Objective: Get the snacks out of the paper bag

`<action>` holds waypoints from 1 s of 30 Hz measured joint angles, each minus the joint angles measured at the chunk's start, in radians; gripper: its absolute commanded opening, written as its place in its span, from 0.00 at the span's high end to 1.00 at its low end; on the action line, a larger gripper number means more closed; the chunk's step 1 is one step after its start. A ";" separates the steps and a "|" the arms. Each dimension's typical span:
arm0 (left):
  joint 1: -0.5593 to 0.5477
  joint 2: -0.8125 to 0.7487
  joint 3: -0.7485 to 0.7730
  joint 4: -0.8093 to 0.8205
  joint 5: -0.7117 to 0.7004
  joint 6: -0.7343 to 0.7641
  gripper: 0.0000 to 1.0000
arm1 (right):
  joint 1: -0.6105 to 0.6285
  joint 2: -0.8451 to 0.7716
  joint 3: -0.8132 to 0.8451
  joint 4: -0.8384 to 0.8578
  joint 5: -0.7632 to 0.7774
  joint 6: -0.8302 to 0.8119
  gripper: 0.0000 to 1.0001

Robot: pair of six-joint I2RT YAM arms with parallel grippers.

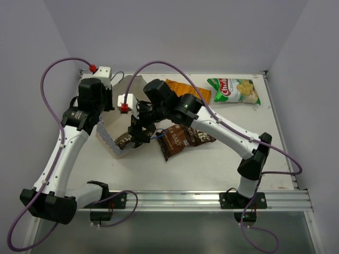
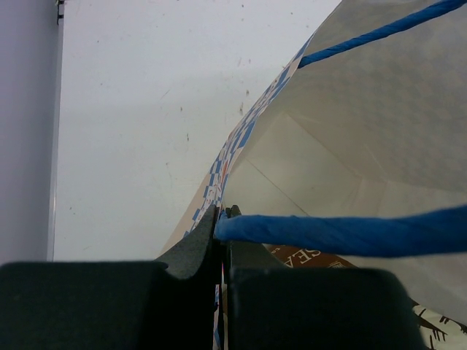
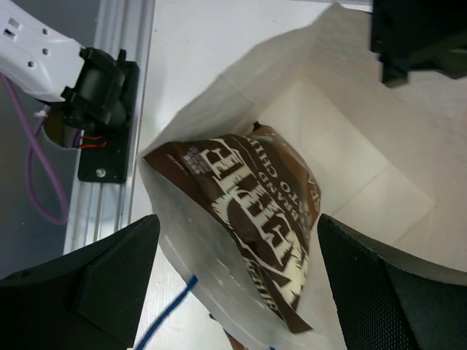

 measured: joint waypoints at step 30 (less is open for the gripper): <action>0.001 -0.009 0.000 -0.004 0.019 0.000 1.00 | 0.046 0.145 -0.090 0.003 0.026 -0.013 0.72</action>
